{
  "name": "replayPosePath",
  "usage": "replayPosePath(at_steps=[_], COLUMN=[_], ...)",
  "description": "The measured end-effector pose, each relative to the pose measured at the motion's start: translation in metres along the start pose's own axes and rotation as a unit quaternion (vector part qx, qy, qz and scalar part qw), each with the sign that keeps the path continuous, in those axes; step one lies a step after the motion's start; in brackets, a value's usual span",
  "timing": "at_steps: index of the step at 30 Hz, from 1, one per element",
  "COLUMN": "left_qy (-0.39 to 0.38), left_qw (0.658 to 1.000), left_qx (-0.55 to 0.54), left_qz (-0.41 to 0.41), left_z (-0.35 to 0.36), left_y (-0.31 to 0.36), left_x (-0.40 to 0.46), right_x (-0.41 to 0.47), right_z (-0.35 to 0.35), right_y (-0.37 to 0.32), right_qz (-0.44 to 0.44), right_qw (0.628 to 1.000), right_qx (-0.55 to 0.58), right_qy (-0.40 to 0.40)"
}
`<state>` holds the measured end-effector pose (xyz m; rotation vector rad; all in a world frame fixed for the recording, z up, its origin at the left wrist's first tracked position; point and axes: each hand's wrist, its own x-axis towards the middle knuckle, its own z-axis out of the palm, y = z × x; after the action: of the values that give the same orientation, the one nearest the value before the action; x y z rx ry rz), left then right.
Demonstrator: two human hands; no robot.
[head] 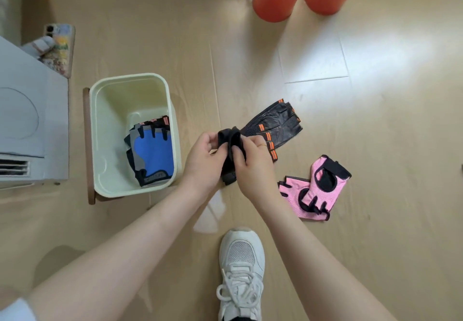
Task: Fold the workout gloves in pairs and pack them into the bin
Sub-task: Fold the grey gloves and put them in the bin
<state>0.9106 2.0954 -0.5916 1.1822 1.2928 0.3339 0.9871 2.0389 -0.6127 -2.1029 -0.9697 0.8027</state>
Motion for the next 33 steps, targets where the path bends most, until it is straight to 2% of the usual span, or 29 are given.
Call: replayPosePath(at_steps=[6,9,13,15,19,22,25,27,29,30,32,33], left_qy=[-0.041,-0.027,0.002,0.033,0.089,0.087,0.103,0.043,0.008,0.026,0.100,0.131], left_qw=[0.997,0.997,0.998,0.993,0.973,0.966,0.976,0.983,0.993,0.998,0.982,0.972], left_qx=[-0.063,-0.066,-0.061,-0.111,-0.210,-0.243,-0.185,-0.165,-0.094,-0.018,0.154,0.183], left_qz=[-0.019,-0.020,-0.005,-0.013,-0.035,-0.021,0.044,0.074,0.067,0.059,0.054,0.060], left_z=[-0.007,-0.014,-0.036,-0.049,-0.076,-0.095,-0.116,-0.132,-0.146,-0.152,-0.161,-0.163], left_y=[-0.002,-0.002,0.000,0.003,0.004,0.002,-0.005,-0.008,-0.011,-0.014,-0.024,-0.028], left_x=[-0.013,-0.016,-0.016,-0.015,-0.013,-0.019,-0.027,-0.033,-0.036,-0.036,-0.030,-0.026], right_x=[-0.013,-0.011,-0.004,-0.003,0.006,0.021,0.036,0.043,0.053,0.059,0.075,0.083], right_z=[0.000,-0.001,-0.025,-0.033,-0.014,0.001,0.009,0.015,0.021,0.025,0.034,0.039], right_y=[-0.007,-0.012,-0.010,-0.003,0.000,-0.024,-0.057,-0.077,-0.090,-0.096,-0.109,-0.117], right_qz=[-0.037,-0.079,-0.076,-0.130,-0.199,-0.217,-0.207,-0.217,-0.221,-0.216,-0.206,-0.206], right_qw=[0.997,0.988,0.975,0.971,0.964,0.962,0.959,0.948,0.937,0.933,0.920,0.909], right_qx=[-0.055,-0.100,0.058,0.060,-0.102,-0.108,-0.049,-0.044,-0.061,-0.070,-0.100,-0.125], right_qy=[-0.038,-0.083,-0.199,-0.193,-0.147,-0.123,-0.187,-0.230,-0.262,-0.280,-0.318,-0.339])
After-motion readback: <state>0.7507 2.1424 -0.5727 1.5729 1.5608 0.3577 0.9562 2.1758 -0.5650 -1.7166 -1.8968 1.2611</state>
